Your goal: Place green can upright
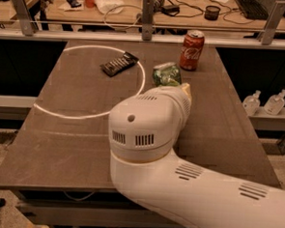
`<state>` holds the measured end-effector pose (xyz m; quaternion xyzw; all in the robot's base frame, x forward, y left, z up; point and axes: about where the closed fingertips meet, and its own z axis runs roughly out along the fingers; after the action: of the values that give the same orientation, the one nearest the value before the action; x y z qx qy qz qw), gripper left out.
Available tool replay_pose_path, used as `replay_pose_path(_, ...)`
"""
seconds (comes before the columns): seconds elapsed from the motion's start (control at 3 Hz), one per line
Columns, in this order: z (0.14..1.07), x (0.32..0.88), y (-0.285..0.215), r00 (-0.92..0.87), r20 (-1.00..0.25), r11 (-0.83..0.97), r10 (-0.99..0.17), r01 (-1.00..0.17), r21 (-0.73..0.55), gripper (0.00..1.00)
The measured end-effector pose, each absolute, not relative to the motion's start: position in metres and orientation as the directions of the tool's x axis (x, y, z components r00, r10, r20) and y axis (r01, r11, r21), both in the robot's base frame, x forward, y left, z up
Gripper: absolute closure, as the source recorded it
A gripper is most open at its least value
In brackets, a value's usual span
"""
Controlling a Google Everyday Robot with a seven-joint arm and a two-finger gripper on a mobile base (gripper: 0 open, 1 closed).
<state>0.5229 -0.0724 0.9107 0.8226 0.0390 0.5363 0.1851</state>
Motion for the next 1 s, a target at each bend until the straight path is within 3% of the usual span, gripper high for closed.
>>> replay_pose_path(0.67, 0.9059, 0.5153, -0.0715, 0.366, 0.928, -0.941, 0.071, -0.283, 0.184, 1.00)
replay_pose_path(1.0, 0.9057, 0.5154, -0.0714, 0.366, 0.928, -0.942, 0.071, -0.282, 0.184, 1.00)
